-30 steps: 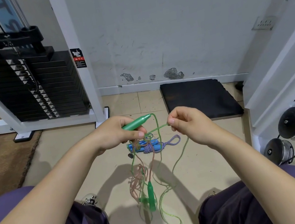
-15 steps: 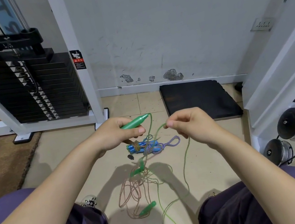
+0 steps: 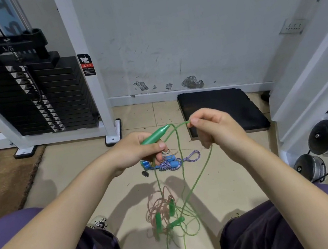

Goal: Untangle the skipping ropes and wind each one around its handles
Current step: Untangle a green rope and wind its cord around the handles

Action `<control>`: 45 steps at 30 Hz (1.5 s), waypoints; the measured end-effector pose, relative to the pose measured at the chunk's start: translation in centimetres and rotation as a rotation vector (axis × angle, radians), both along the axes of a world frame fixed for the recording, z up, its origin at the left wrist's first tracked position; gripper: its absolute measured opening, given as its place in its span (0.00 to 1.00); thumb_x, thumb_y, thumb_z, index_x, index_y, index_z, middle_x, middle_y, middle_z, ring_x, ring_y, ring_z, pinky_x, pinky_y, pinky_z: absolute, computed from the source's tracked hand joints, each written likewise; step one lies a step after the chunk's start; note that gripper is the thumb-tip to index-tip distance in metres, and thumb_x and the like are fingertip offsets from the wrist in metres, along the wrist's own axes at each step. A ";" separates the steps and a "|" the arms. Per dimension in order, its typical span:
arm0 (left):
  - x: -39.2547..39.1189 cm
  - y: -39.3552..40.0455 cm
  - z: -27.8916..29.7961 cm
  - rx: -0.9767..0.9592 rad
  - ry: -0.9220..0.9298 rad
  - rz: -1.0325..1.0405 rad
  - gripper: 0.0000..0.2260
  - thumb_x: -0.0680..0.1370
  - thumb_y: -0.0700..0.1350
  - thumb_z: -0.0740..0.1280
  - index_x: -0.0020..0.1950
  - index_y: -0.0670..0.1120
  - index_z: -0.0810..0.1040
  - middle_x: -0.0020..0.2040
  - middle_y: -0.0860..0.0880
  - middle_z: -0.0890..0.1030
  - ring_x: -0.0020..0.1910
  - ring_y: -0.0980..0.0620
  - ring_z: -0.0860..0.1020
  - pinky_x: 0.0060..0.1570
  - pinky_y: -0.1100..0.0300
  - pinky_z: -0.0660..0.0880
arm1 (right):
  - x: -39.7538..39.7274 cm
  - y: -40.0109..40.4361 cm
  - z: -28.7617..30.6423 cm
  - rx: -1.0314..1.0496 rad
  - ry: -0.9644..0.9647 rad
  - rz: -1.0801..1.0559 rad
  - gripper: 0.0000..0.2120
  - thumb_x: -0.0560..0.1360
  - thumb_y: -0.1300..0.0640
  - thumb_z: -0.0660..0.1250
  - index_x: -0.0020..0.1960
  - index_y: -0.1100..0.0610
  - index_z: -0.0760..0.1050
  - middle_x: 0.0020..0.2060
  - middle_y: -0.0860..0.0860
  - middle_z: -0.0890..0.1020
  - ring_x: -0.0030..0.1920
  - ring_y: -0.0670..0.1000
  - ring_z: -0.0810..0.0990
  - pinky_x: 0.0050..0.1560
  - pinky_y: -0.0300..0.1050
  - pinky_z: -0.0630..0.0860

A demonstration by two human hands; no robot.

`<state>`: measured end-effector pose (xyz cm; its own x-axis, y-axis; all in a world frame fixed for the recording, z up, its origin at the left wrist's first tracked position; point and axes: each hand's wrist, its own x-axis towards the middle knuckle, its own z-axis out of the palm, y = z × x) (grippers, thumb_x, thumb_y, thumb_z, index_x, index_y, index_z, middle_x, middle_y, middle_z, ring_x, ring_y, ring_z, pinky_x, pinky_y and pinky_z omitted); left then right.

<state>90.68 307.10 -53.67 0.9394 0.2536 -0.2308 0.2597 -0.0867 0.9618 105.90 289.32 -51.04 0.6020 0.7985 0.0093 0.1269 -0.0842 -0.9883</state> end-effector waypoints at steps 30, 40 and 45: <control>-0.2 -0.2 0.5 -0.034 -0.076 0.006 0.02 0.78 0.37 0.68 0.48 0.39 0.81 0.40 0.43 0.83 0.39 0.48 0.80 0.48 0.55 0.79 | -1.8 0.6 -0.7 -0.090 -0.251 0.020 0.03 0.73 0.59 0.74 0.41 0.52 0.82 0.28 0.44 0.76 0.30 0.43 0.70 0.35 0.35 0.68; -0.5 -0.5 1.2 0.030 -0.044 0.005 0.05 0.78 0.41 0.70 0.42 0.43 0.80 0.33 0.46 0.79 0.30 0.51 0.75 0.34 0.61 0.74 | -1.8 0.3 -0.9 -0.104 -0.142 0.158 0.04 0.74 0.61 0.73 0.48 0.56 0.79 0.34 0.52 0.78 0.31 0.49 0.76 0.36 0.40 0.74; -0.3 -1.1 1.1 0.006 -0.055 -0.047 0.04 0.77 0.41 0.69 0.43 0.43 0.80 0.35 0.47 0.80 0.33 0.51 0.76 0.37 0.60 0.76 | -2.5 1.1 -1.7 -0.114 -0.260 0.166 0.04 0.73 0.62 0.73 0.46 0.56 0.80 0.26 0.45 0.69 0.27 0.44 0.63 0.31 0.37 0.62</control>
